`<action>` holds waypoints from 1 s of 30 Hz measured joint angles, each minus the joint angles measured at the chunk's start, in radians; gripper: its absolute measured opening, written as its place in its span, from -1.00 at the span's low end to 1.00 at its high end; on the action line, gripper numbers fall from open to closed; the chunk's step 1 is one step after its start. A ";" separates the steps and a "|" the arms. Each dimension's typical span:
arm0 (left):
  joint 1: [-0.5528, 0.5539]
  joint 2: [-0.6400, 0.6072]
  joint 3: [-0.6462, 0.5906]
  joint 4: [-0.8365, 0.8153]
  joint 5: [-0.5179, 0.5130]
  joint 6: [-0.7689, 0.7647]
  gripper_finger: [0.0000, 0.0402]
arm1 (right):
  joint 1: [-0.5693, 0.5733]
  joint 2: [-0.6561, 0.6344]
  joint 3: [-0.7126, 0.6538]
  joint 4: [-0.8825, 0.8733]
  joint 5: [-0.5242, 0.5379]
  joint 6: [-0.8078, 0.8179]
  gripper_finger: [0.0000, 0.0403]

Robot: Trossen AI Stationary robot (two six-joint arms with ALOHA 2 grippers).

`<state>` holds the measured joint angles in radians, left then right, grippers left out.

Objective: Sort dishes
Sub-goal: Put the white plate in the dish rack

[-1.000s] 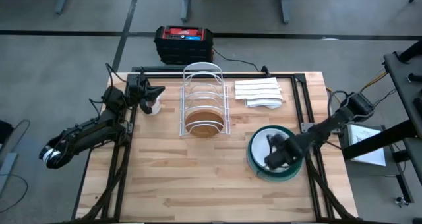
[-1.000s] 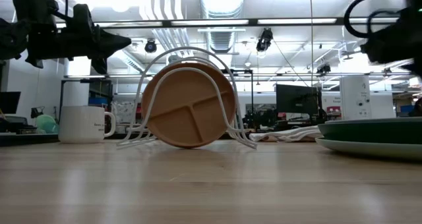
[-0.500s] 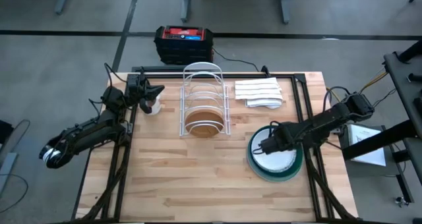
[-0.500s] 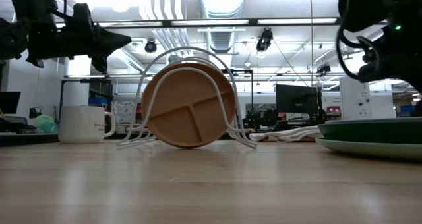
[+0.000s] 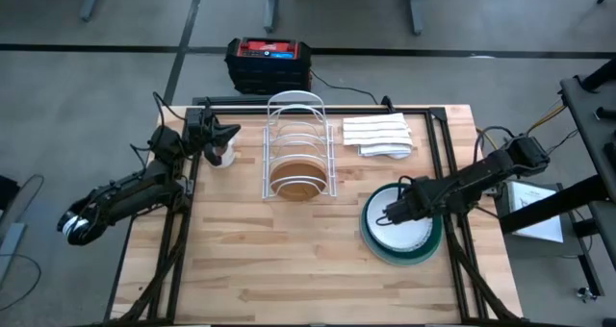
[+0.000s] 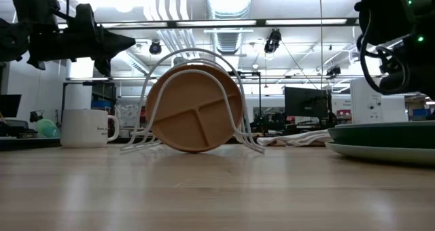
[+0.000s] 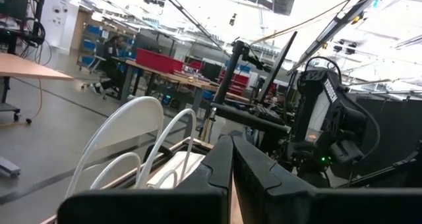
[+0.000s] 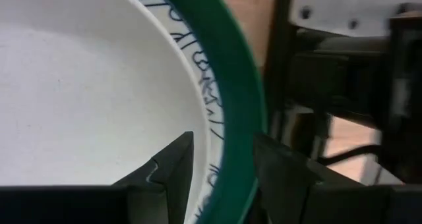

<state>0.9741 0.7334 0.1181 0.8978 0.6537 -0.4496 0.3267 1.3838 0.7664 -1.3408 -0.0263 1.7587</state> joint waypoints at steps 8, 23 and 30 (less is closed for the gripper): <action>0.000 0.000 0.000 0.000 0.000 0.000 -1.00 | 0.000 -0.016 -0.041 0.076 0.007 0.005 -0.34; 0.000 0.002 0.000 0.000 -0.001 0.000 -1.00 | -0.001 0.004 -0.055 0.123 -0.001 0.039 -0.40; 0.000 0.002 0.000 0.000 -0.001 0.000 -1.00 | 0.000 0.011 -0.067 0.262 -0.004 0.028 -0.58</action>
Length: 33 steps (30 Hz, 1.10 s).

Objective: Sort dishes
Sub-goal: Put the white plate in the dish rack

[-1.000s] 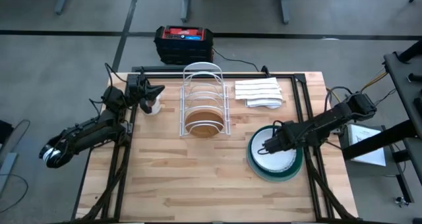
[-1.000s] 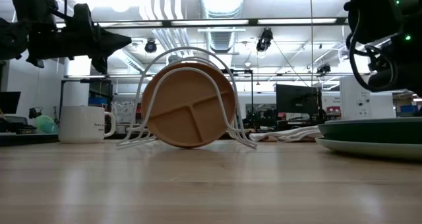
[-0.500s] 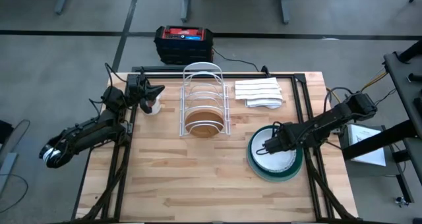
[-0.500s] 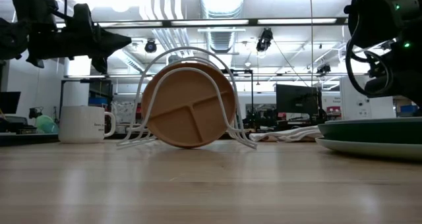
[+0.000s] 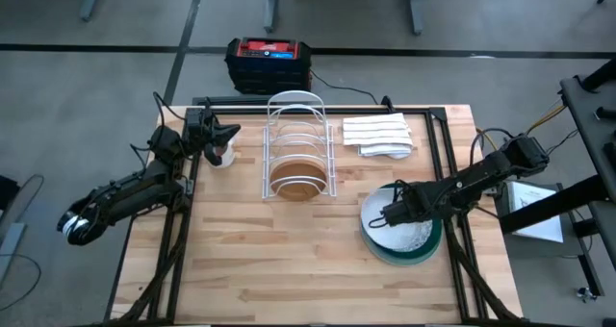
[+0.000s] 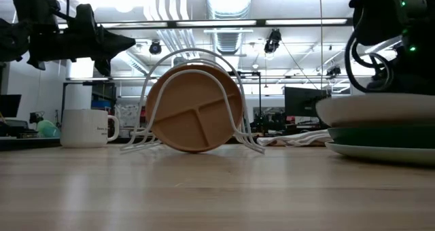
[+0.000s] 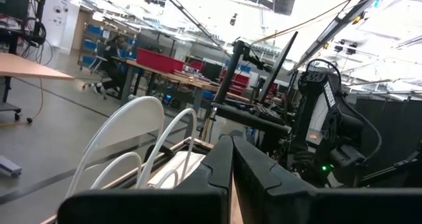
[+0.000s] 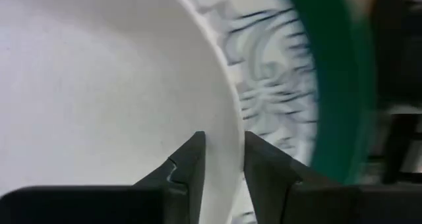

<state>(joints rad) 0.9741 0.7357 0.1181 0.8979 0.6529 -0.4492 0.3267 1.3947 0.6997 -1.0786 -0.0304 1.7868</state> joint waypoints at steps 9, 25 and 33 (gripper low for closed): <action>0.000 0.000 0.000 0.000 0.000 0.000 -1.00 | 0.000 -0.001 0.000 0.021 0.031 -0.019 -0.79; 0.000 0.002 0.000 0.004 0.000 0.000 -1.00 | 0.000 -0.041 0.059 -0.061 0.059 -0.086 -0.99; 0.000 0.002 0.000 0.008 0.000 0.000 -1.00 | 0.002 -0.065 0.090 -0.090 0.057 -0.084 -1.00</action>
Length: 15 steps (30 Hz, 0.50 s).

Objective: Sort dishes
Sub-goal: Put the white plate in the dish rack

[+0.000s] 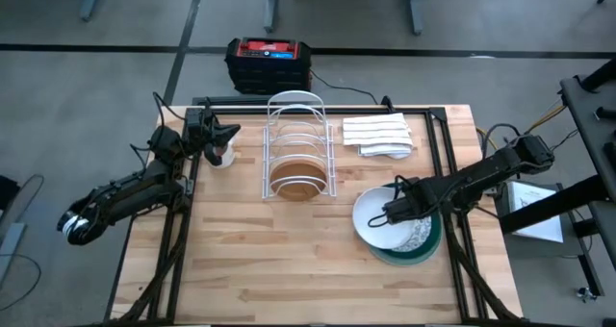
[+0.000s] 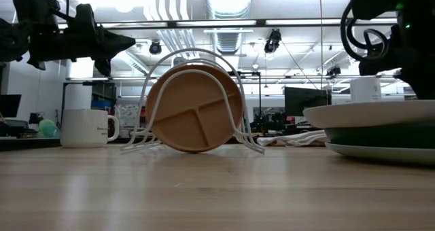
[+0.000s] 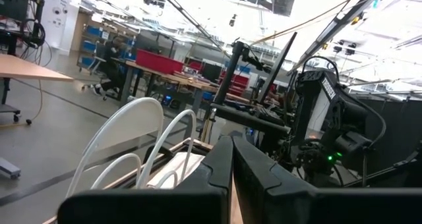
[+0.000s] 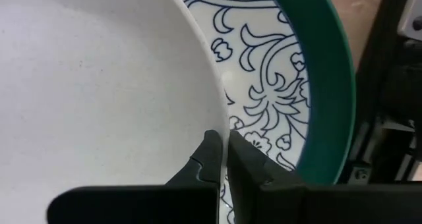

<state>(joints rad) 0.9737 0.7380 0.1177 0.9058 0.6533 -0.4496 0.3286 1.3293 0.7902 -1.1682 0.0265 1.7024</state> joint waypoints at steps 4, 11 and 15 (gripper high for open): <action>0.000 0.000 0.000 0.000 0.000 0.000 -1.00 | 0.000 0.011 0.000 -0.002 0.000 0.006 -1.00; 0.000 0.000 0.000 0.000 0.000 0.000 -1.00 | 0.000 0.014 -0.009 -0.037 0.001 0.073 -0.79; 0.000 0.000 0.000 -0.001 0.000 0.000 -1.00 | 0.000 0.014 -0.009 -0.032 0.001 0.081 -0.63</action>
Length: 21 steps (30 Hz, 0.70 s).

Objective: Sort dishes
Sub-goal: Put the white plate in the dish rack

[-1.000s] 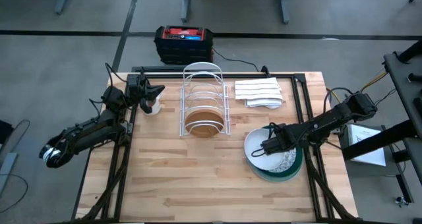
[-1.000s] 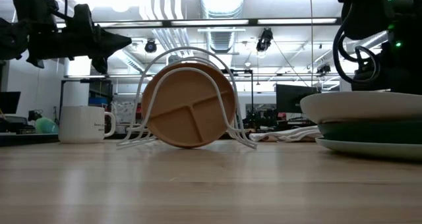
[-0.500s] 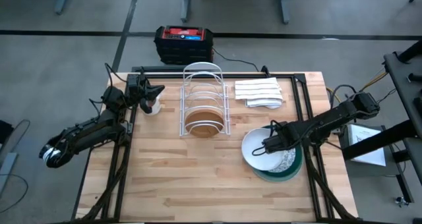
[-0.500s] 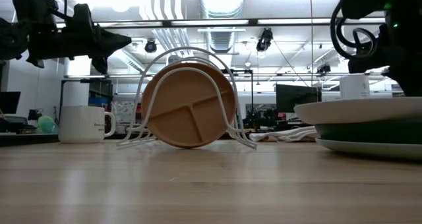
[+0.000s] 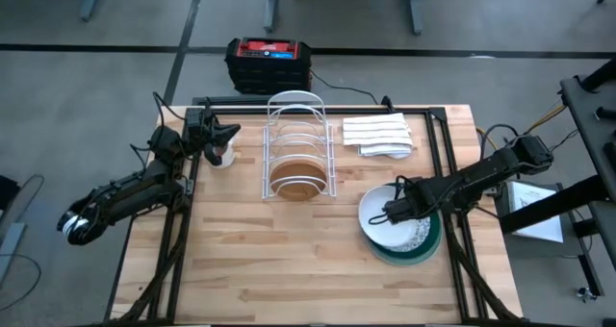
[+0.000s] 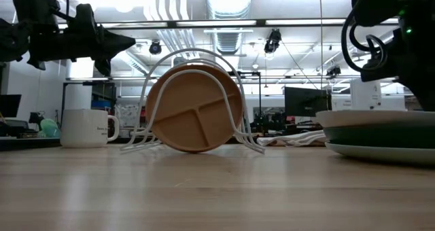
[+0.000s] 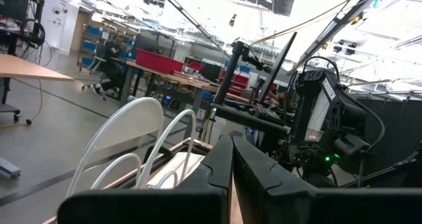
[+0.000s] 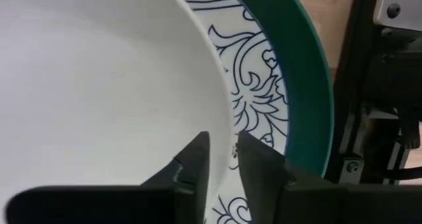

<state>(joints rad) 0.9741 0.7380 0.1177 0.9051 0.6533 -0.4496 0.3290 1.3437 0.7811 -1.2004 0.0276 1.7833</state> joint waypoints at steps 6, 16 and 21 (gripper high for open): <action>0.000 0.000 0.000 0.000 0.000 0.000 -1.00 | 0.000 0.000 -0.007 0.005 0.001 0.017 -0.47; 0.000 0.000 0.000 0.000 0.000 0.000 -1.00 | 0.000 0.000 -0.040 -0.040 -0.002 0.025 -0.15; 0.000 0.000 0.000 -0.001 0.000 0.000 -1.00 | 0.000 0.000 -0.042 -0.068 -0.033 0.037 -0.03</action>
<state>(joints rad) 0.9741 0.7380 0.1177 0.9043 0.6533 -0.4496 0.3290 1.3441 0.7395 -1.2683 -0.0053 1.8203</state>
